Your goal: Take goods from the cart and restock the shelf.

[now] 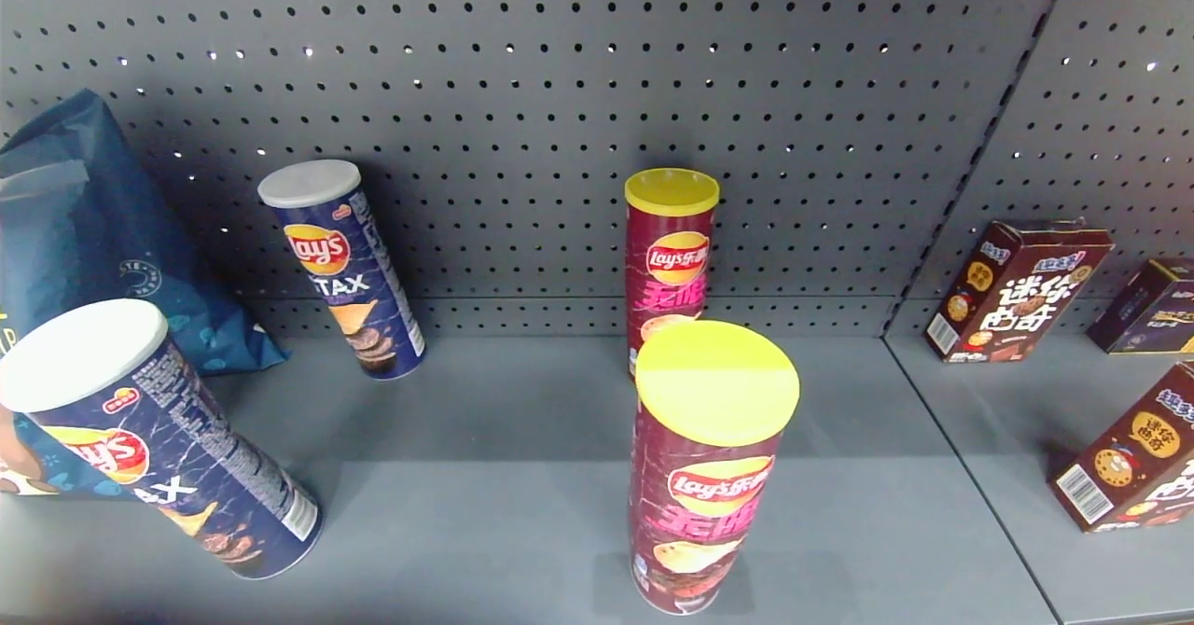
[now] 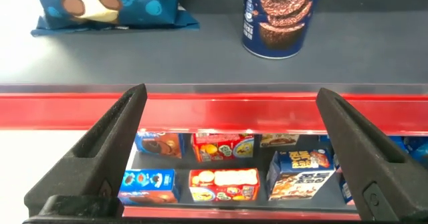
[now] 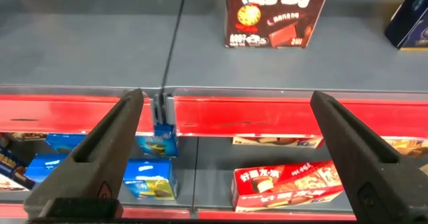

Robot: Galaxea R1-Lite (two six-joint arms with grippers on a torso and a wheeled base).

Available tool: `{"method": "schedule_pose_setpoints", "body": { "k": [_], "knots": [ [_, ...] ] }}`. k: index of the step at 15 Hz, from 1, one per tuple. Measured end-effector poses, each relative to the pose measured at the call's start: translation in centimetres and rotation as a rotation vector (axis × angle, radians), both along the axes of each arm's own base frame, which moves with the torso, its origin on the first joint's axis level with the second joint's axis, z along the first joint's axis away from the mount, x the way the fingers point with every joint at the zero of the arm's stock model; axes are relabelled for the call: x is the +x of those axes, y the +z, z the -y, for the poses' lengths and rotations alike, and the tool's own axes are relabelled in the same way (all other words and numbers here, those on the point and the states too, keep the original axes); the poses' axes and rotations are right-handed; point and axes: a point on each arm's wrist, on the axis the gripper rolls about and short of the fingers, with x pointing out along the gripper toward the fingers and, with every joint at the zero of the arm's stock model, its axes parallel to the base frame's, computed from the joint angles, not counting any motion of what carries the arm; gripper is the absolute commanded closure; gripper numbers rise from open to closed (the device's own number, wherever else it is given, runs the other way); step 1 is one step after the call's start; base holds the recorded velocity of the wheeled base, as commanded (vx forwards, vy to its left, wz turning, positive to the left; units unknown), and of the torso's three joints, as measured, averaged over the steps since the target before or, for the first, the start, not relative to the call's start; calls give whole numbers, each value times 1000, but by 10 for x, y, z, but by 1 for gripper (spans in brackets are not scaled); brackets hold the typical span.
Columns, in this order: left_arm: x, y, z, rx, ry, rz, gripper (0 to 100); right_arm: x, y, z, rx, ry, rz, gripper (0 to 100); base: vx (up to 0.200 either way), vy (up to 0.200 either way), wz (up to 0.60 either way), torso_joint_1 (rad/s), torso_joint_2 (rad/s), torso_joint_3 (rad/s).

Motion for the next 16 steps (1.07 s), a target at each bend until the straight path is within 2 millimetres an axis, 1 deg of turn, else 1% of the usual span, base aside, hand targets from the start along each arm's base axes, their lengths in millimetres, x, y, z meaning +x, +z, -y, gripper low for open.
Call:
{"method": "schedule_pose_setpoints", "body": {
  "k": [3, 15, 16],
  "knots": [
    [0, 0, 0, 0, 1, 0, 0, 0, 0, 0, 0, -1, 0, 0, 0, -200, 0, 2, 1, 2],
    [0, 0, 0, -1, -2, 0, 0, 0, 0, 0, 0, 0, 0, 0, 0, 0, 0, 0, 0, 0],
    [0, 0, 0, -2, -3, 0, 0, 0, 0, 0, 0, 0, 0, 0, 0, 200, 0, 2, 7, 2]
  ]
}}
